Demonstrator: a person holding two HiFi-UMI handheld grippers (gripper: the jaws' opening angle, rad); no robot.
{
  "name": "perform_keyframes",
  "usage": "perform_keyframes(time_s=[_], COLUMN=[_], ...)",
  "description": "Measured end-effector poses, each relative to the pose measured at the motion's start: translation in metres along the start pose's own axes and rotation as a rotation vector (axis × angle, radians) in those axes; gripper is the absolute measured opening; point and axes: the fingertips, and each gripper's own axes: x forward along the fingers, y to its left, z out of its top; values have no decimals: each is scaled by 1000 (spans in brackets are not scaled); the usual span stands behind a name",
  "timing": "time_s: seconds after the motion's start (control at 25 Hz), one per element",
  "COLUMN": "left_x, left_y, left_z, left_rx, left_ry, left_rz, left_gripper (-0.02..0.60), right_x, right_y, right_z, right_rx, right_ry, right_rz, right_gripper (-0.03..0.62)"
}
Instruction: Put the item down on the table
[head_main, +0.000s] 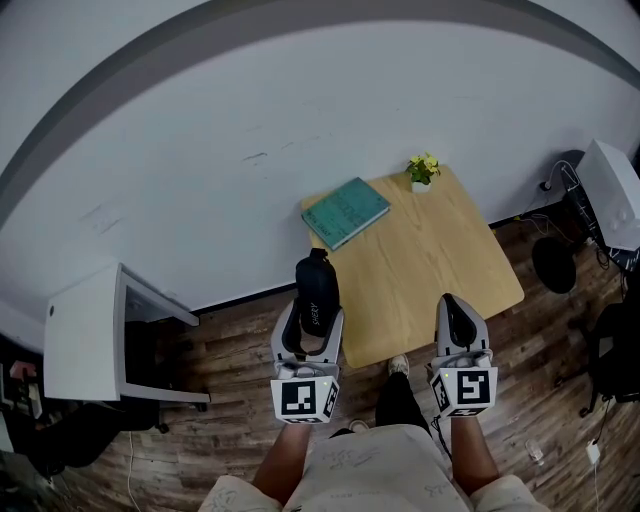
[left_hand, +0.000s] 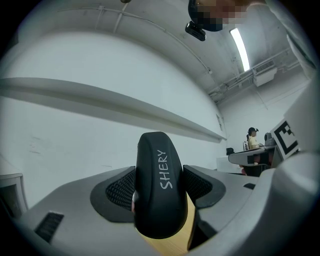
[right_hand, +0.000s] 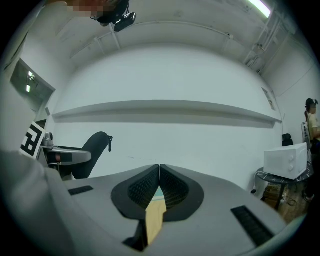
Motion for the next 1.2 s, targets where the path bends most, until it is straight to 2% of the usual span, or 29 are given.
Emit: perform_keyframes(time_s=[0.32, 0.52, 0.88, 1.2], left_x=[12, 13, 8, 10], left_y=[-23, -37, -60, -76], left_z=[-49, -83, -166, -216], left_rx=[-14, -52, 20, 57], left_ry=[150, 247, 459, 590], left_rz=[-78, -130, -178, -210], left_gripper=[304, 304, 304, 304], right_x=[3, 7, -5, -18], right_y=[1, 0, 5, 5], right_z=[-28, -49, -95, -124], right_rx=[38, 48, 60, 62], right_ry=[59, 103, 203, 280], right_rz=[24, 26, 48, 57], right_gripper=[17, 17, 17, 17])
